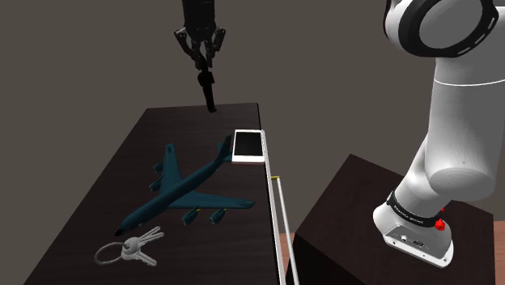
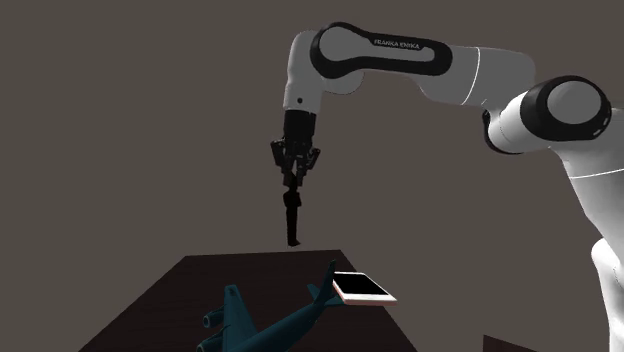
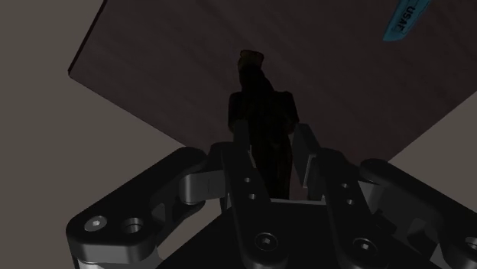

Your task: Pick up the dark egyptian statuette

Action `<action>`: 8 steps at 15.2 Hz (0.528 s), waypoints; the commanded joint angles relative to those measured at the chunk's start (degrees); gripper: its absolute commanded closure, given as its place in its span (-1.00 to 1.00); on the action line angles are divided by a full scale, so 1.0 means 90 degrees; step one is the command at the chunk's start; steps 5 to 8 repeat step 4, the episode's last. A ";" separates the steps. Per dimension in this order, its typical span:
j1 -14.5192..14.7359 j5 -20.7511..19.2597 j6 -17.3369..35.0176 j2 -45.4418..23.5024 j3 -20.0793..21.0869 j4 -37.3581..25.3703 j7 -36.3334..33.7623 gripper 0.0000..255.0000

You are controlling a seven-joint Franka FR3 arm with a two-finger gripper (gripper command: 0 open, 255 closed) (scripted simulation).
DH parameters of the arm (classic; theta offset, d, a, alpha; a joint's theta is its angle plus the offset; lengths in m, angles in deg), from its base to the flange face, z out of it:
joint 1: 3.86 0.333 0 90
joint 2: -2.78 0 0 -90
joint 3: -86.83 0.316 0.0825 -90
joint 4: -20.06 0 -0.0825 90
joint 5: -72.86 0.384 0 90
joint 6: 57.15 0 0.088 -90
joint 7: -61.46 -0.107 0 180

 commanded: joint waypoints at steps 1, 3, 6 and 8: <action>0.0059 -0.0053 -0.0289 -0.0176 0.0001 -0.0459 -0.0012 1.00; 0.0094 -0.0081 -0.0445 -0.0268 0.0000 -0.0705 -0.0017 1.00; 0.0094 -0.0081 -0.0444 -0.0267 0.0000 -0.0703 -0.0017 1.00; 0.0094 -0.0081 -0.0444 -0.0267 0.0000 -0.0703 -0.0017 1.00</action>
